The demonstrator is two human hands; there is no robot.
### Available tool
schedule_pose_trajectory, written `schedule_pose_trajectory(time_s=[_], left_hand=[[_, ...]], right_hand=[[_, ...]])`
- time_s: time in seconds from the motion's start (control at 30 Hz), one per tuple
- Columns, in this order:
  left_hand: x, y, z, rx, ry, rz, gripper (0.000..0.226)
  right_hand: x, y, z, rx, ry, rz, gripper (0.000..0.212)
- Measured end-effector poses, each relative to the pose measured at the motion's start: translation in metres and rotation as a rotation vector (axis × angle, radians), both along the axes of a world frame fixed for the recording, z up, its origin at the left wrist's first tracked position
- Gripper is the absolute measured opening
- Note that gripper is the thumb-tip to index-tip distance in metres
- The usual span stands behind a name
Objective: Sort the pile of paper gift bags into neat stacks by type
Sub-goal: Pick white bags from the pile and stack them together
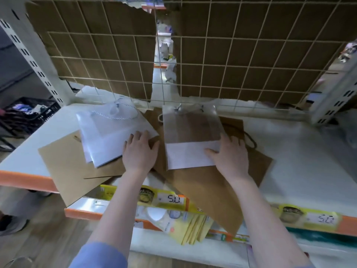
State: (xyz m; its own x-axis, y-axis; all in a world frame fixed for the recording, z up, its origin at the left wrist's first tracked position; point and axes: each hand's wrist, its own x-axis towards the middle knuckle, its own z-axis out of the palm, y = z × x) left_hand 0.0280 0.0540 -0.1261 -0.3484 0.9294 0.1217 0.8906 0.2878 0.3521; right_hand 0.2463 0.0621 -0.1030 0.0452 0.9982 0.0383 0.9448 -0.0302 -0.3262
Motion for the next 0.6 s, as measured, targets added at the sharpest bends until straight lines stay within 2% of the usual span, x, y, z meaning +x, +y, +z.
schedule_pose_trajectory(time_s=[0.1,0.17,0.27,0.4,0.53,0.6], left_hand=[[0.001,0.0,-0.005,0.058,0.028,-0.035,0.045],[0.004,-0.001,-0.008,0.11,0.059,-0.063,0.039],[0.007,-0.003,-0.008,0.181,0.084,-0.108,0.034],[0.005,0.0,-0.002,0.236,0.102,-0.161,0.018],[0.002,-0.001,0.002,0.216,0.135,-0.178,0.009],[0.002,0.0,0.008,0.161,0.153,-0.184,0.013]], right_hand=[[-0.001,0.008,-0.003,-0.034,0.054,-0.057,0.079],[0.003,0.016,-0.005,-0.128,0.149,-0.125,0.086],[0.009,0.025,-0.004,-0.204,0.279,-0.167,0.083],[0.011,0.024,-0.004,-0.171,0.326,-0.176,0.08],[0.015,0.021,-0.008,-0.146,0.383,-0.187,0.072],[0.018,0.02,-0.008,-0.132,0.421,-0.183,0.068]])
